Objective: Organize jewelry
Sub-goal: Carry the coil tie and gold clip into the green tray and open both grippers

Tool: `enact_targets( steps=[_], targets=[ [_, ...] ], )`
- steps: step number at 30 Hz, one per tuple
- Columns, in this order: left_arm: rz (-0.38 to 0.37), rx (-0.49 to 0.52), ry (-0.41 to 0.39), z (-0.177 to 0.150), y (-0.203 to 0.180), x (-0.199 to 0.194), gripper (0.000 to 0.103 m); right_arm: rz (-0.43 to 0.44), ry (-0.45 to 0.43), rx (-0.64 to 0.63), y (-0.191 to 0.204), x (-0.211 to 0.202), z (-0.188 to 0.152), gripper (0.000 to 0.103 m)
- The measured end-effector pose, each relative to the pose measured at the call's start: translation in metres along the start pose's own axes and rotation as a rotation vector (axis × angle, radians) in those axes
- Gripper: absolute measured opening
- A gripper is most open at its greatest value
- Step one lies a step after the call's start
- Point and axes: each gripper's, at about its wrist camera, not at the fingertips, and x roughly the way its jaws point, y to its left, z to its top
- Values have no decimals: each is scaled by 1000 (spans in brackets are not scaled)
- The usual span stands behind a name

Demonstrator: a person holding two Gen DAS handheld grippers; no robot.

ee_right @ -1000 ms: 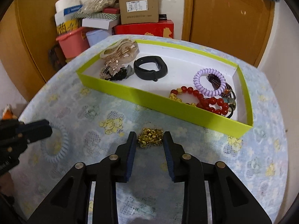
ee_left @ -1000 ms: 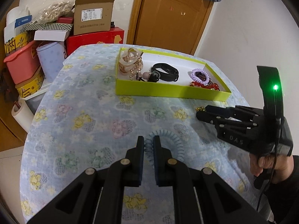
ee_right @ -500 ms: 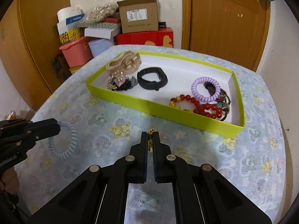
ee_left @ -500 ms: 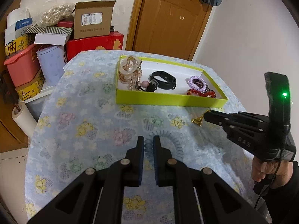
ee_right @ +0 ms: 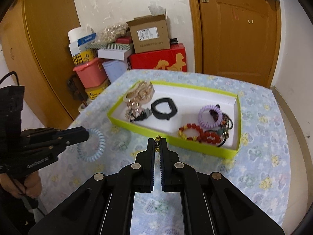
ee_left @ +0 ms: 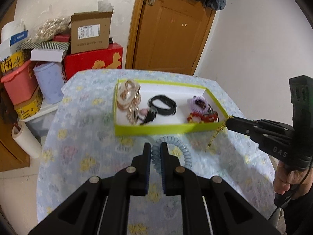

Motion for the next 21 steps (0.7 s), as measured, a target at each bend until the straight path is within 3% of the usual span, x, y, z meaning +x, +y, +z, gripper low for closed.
enact_targets(
  steps=[10,21],
  targets=[
    [19,49,-38,54,-8,16,10,-2,-51,12,-25,-6,49,4],
    [26,66,-24,106,-9,69,10,16,-42,63,-65,34,95,4]
  ],
)
